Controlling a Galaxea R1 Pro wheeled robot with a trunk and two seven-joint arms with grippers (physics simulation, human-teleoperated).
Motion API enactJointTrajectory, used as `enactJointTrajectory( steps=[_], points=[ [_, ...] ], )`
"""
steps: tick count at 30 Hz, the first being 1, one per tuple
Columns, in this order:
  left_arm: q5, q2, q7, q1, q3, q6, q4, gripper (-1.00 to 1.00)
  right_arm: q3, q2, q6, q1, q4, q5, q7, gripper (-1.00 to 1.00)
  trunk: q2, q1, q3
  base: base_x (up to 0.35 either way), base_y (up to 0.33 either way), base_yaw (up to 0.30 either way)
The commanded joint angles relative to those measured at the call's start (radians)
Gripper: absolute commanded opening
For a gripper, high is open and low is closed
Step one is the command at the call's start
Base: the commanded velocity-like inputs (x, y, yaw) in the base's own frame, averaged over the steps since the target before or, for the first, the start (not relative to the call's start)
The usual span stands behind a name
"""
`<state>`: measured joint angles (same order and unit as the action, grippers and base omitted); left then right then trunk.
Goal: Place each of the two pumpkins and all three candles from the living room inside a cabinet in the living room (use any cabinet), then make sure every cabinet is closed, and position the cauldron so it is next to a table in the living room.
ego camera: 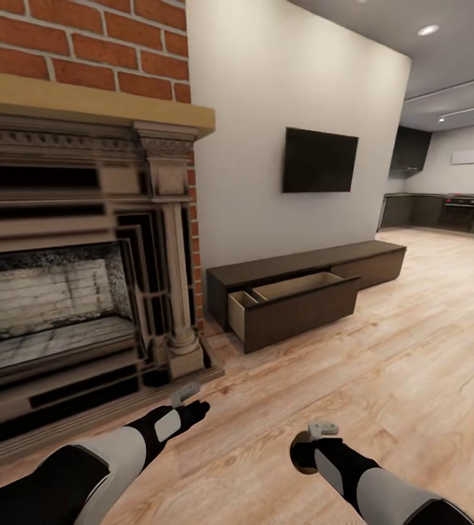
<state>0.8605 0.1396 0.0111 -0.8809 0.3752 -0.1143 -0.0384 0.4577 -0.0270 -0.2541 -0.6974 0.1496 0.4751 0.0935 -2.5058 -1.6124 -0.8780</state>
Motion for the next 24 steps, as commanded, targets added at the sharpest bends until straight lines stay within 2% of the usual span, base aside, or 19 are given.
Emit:
enactJointTrajectory(
  steps=[1, 9, 15, 24],
  points=[
    [0.009, 0.000, 0.001, -0.001, 0.008, -0.002, -0.001, 1.00, 0.009, 0.000, -0.005, -0.001, 0.002, 0.008, 0.006, -1.00, -0.001, 0.000, -0.001, 0.000, 0.000, -0.293],
    [0.009, 0.000, 0.007, -0.001, 0.008, -0.002, -0.001, 1.00, 0.009, 0.000, -0.005, -0.001, 0.002, 0.008, 0.006, -1.00, -0.001, 0.000, -0.001, 0.027, 0.000, -0.293],
    [0.009, 0.000, 0.009, -0.001, 0.008, -0.002, -0.001, 1.00, 0.009, -0.001, -0.001, -0.001, 0.002, 0.008, 0.006, -1.00, -0.001, 0.000, -0.001, 0.270, -0.043, -0.294],
    [0.009, 0.000, 0.009, -0.001, 0.008, -0.002, -0.002, 1.00, 0.009, -0.001, -0.003, -0.001, 0.002, 0.008, 0.006, -1.00, -0.001, 0.000, -0.007, 0.313, -0.157, -0.262]
  ],
)
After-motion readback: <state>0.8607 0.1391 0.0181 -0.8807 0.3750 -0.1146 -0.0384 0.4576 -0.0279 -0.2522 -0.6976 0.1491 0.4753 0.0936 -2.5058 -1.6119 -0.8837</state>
